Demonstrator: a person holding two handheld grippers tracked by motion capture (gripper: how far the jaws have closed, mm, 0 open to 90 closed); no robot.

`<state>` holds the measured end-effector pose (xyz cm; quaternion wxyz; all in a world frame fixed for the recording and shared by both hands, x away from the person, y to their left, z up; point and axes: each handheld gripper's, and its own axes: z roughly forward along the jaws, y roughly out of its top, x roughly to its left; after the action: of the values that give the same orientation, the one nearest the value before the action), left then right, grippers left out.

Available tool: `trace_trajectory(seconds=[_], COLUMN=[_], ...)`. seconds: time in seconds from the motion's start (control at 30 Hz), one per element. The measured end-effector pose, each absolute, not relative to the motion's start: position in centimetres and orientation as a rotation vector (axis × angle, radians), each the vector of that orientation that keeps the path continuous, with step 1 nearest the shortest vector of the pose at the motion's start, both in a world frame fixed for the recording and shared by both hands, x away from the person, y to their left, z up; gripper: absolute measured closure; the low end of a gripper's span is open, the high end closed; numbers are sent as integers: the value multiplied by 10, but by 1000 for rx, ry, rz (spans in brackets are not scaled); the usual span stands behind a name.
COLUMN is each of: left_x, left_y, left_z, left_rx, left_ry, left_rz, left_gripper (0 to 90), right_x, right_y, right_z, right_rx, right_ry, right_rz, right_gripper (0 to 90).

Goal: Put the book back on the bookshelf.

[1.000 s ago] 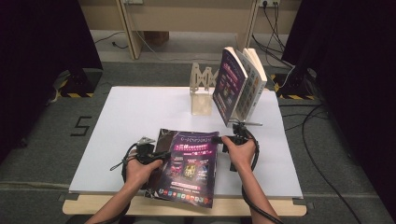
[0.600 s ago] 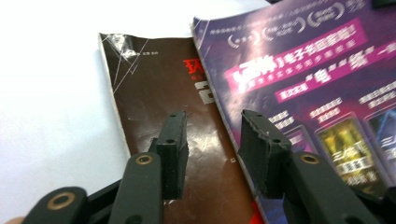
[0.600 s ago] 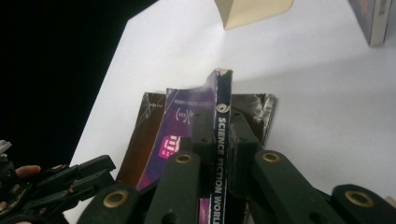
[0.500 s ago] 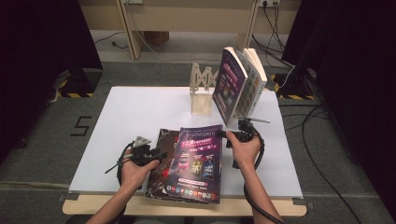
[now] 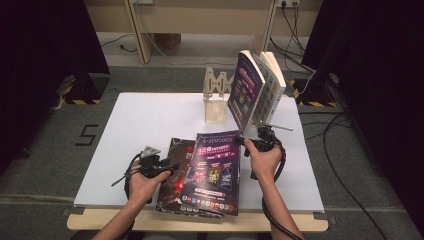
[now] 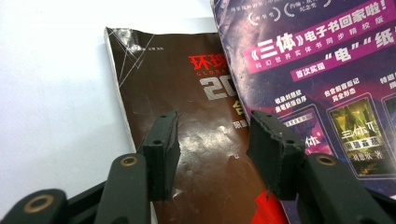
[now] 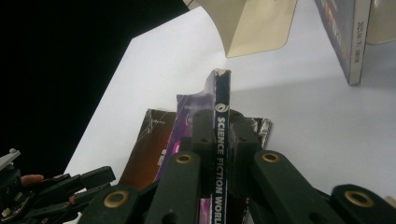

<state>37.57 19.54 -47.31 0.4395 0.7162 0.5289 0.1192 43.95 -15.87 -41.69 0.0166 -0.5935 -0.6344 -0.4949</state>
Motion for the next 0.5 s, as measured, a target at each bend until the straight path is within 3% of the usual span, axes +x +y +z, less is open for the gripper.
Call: trace_trajectory(seconds=[0.5], left_x=[375], left_y=[195], left_z=[-473], left_rx=[1768], left_ry=[1321], left_rz=[271], left_gripper=[511], right_x=[435], right_y=[-161], right_z=[-406], right_rx=[-1840], right_ry=[-1994], right_rz=[-1604], right_gripper=[846])
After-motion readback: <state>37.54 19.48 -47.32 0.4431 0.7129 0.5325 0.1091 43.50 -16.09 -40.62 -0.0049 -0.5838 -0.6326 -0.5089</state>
